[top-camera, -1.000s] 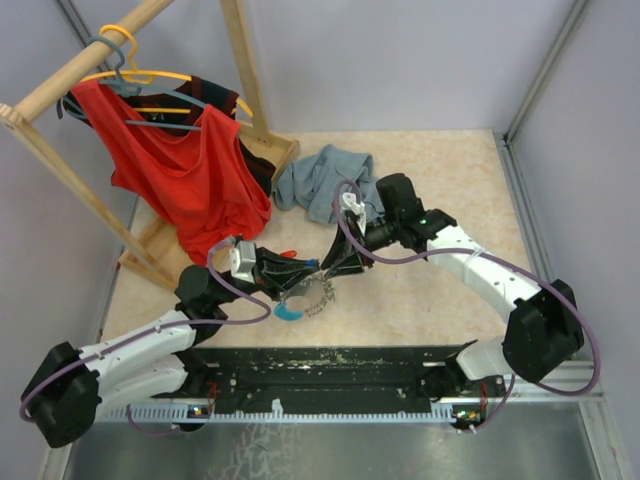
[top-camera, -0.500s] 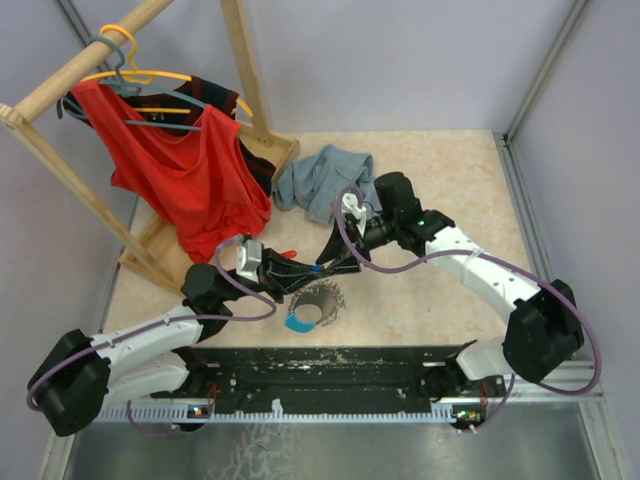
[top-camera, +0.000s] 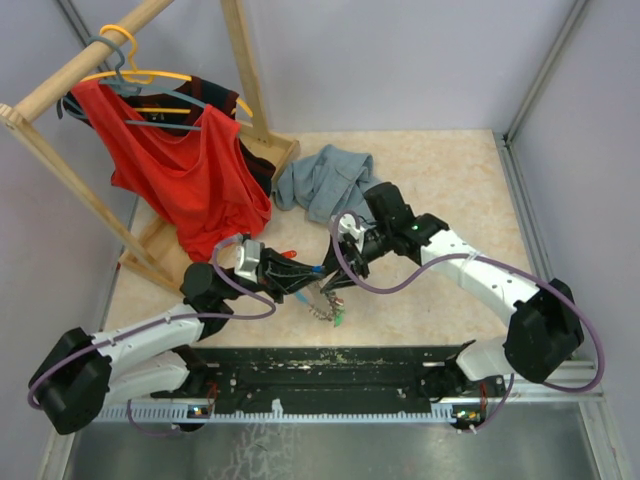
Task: Remove the keys from the keyring
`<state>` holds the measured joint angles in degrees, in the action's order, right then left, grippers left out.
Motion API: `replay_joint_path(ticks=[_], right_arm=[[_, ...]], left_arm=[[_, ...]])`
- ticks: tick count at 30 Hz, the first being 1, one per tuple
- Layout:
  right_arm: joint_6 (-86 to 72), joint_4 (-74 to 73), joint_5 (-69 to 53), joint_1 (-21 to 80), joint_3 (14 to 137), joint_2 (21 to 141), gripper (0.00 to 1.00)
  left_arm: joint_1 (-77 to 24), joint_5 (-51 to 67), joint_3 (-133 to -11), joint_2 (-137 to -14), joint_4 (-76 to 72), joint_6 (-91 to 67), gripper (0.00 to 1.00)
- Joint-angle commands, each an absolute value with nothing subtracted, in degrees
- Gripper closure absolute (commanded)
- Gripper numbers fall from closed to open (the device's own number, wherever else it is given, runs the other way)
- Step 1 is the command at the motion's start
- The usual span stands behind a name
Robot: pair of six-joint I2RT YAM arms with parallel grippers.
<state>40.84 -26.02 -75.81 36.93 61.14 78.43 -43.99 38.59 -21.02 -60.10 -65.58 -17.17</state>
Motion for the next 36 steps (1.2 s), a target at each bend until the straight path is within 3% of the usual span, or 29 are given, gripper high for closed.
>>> replay_joint_path(ticks=[1,14,36], right_arm=[[42.83,-26.24,-76.66,38.23,62.62,76.90,0.70],[41.74,-28.01,-76.68,38.24,64.45,76.25,0.76],[39.77,-27.87,-76.26,38.23,65.19,75.75,0.76]], left_arm=[[-43.95,38.96,-22.89,-58.39,-69.27,-17.59,1.00],[-43.94,38.16,-21.99,-56.87,-68.03,-16.87,1.00],[-43.95,38.67,-20.83,-58.00,-70.07,-18.15,1.00]])
